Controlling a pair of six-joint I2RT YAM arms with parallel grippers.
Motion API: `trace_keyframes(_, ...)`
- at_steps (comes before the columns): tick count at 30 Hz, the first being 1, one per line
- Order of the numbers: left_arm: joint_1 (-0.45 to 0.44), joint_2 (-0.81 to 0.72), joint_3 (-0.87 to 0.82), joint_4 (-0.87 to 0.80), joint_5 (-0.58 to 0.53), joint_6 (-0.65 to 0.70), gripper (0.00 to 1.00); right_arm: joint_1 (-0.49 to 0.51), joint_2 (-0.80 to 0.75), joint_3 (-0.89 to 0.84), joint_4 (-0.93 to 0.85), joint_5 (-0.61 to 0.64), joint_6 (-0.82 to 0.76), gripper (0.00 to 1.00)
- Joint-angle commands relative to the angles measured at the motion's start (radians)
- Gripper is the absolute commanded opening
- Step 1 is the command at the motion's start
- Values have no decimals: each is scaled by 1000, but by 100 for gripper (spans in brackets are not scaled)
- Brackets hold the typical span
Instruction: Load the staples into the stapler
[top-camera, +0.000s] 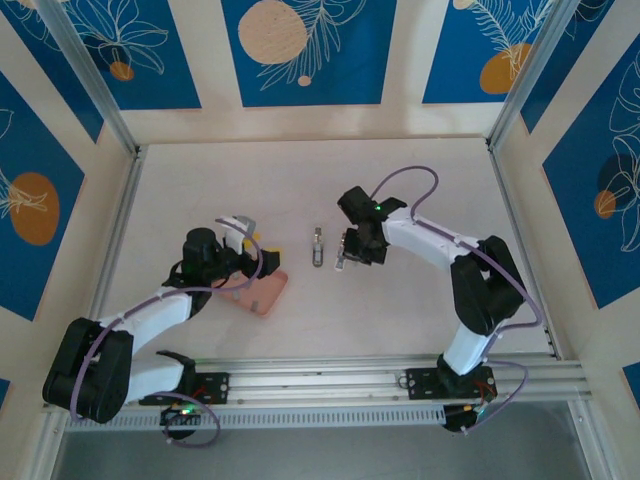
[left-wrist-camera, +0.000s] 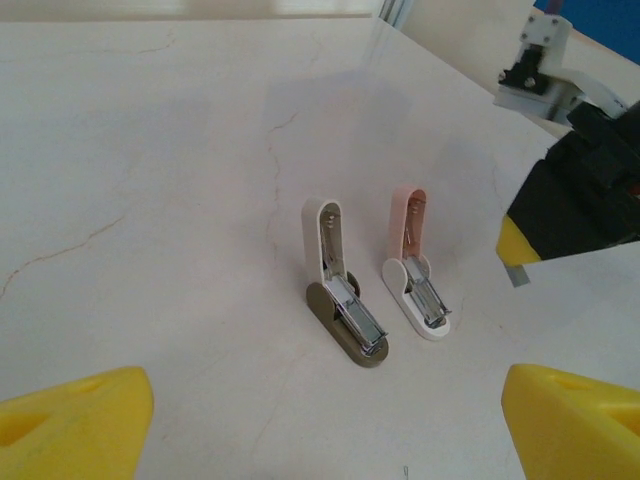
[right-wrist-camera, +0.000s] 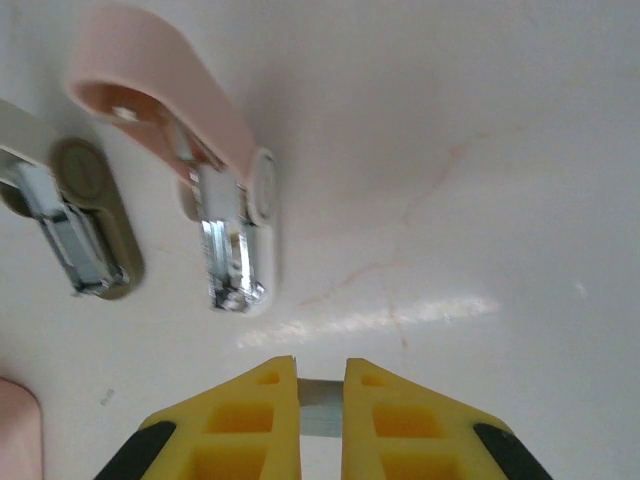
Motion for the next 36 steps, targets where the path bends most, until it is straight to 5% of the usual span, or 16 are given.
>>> trace_keyframes(1,-10,10,-17,48,-9,-11,90,19,45,60,8,38,12,14)
trace_keyframes(36,-8,19,-37,98,-23,-14,91,53,198,141,44,8,18,13)
